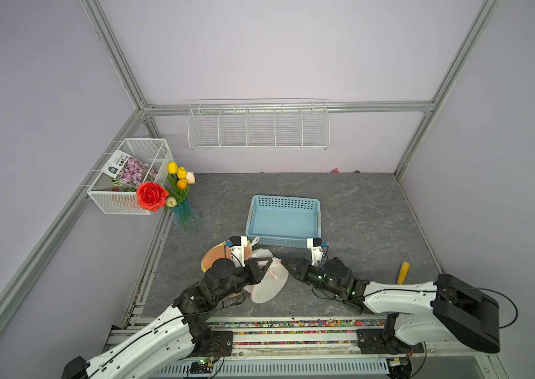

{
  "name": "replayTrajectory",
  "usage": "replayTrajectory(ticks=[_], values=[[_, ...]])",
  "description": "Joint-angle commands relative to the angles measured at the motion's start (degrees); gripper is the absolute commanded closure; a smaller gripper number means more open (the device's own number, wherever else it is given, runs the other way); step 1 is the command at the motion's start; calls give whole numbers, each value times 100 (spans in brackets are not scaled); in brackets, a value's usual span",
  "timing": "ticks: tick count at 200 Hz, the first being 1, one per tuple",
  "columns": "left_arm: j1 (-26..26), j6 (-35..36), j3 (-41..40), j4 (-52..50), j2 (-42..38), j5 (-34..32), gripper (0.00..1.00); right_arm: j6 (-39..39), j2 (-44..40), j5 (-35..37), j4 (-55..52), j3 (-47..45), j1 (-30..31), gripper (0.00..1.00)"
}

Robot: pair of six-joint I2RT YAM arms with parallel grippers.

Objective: Turn the laundry bag inside out
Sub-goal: Zip the zipper on the laundry bag.

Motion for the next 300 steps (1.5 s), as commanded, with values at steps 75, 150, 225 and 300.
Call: replayTrajectory(ticks=[75, 150, 225, 300], values=[[-10, 82, 215, 65, -54, -29, 100, -235, -132, 167, -746, 287, 107, 94], [-10, 192, 453, -659, -350, -321, 100, -472, -733, 261, -2391, 366, 80, 100], [58, 16, 225, -433, -669, -283, 100, -270, -1179, 311, -4055, 31, -66, 100], [-10, 608, 989, -705, 1033, 1411, 100, -2362, -2101, 788, -4506, 679, -405, 100]])
